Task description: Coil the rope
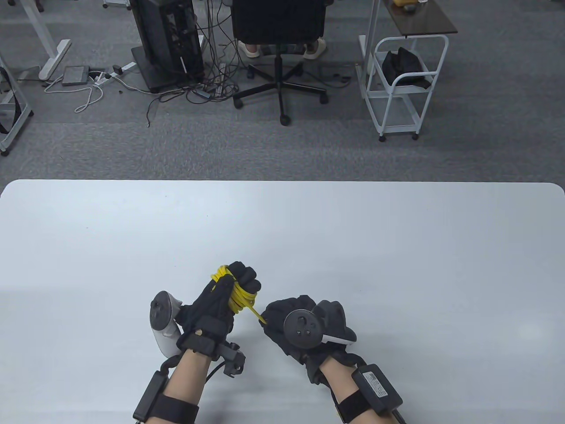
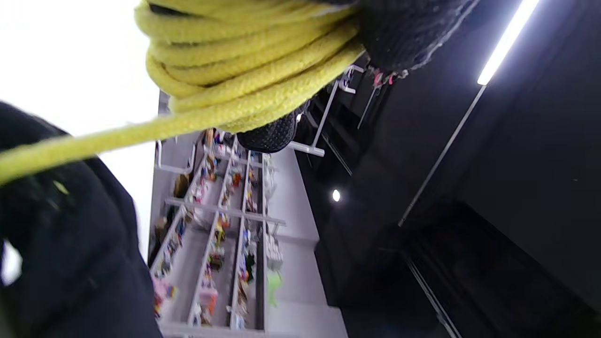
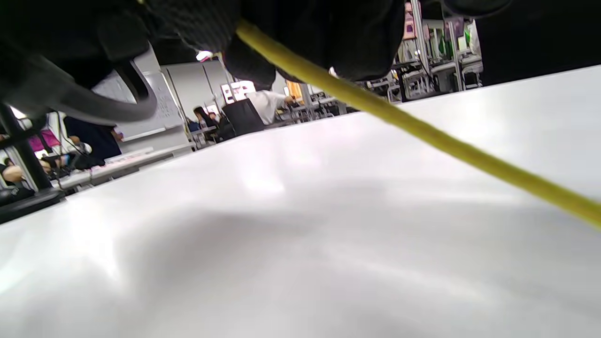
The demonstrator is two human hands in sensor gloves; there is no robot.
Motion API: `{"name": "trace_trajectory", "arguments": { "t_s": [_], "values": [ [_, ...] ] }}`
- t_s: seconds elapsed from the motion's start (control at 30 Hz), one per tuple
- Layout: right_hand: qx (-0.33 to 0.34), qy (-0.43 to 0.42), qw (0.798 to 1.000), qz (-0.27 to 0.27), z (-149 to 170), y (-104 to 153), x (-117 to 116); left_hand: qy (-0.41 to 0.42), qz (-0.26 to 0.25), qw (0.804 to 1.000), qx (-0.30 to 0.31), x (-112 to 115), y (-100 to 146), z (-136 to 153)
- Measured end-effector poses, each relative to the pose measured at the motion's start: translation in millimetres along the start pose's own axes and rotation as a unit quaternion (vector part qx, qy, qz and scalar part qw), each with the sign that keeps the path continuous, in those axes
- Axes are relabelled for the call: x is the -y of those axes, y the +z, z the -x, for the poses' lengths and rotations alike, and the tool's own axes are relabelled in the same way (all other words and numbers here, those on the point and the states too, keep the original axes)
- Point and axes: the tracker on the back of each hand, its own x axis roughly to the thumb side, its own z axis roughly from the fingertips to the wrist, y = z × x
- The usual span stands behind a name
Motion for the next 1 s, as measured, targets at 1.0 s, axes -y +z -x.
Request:
{"name": "trace_trajectory", "arguments": {
  "t_s": [1.0],
  "values": [
    [-0.075,0.047,0.974,0.21,18,20,41,-0.32,0.2,0.914,-0.15,44,-9,18]
  ]
}}
